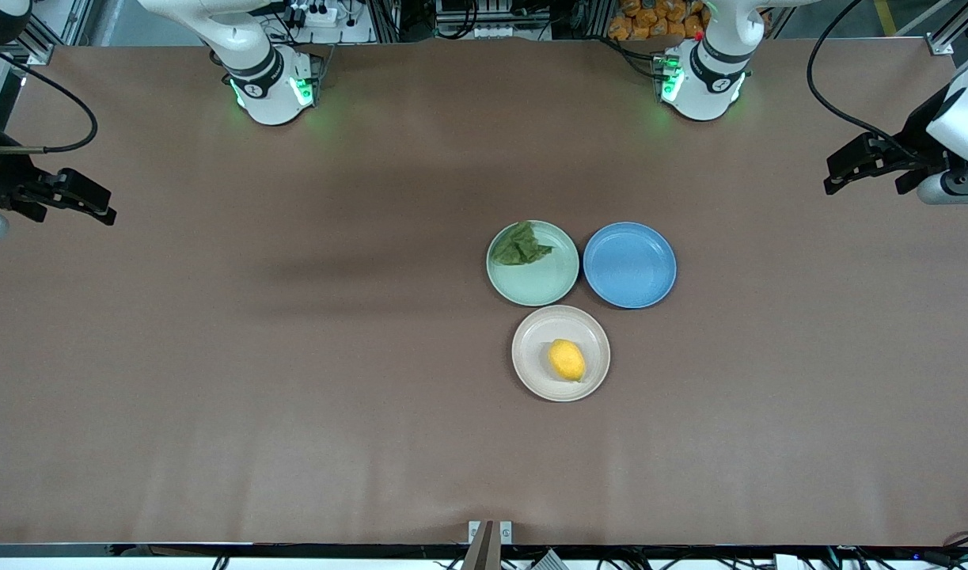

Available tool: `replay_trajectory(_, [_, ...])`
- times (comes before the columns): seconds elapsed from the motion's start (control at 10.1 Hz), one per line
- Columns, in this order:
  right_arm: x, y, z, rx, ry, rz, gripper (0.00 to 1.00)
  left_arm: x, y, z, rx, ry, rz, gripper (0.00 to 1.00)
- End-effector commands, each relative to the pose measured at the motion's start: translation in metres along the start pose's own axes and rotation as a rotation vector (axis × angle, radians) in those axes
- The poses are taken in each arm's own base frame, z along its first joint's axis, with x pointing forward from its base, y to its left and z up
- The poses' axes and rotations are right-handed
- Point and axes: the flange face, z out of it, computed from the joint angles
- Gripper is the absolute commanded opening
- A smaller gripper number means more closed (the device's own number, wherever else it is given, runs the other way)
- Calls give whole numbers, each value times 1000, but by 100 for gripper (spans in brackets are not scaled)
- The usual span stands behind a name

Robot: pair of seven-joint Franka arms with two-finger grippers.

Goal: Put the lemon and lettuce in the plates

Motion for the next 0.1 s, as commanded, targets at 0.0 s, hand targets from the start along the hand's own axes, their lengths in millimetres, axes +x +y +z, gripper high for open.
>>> replay_trajectory(0.0, [-1, -1, 1, 19, -17, -8, 100, -1, -2, -6, 23, -2, 3, 100])
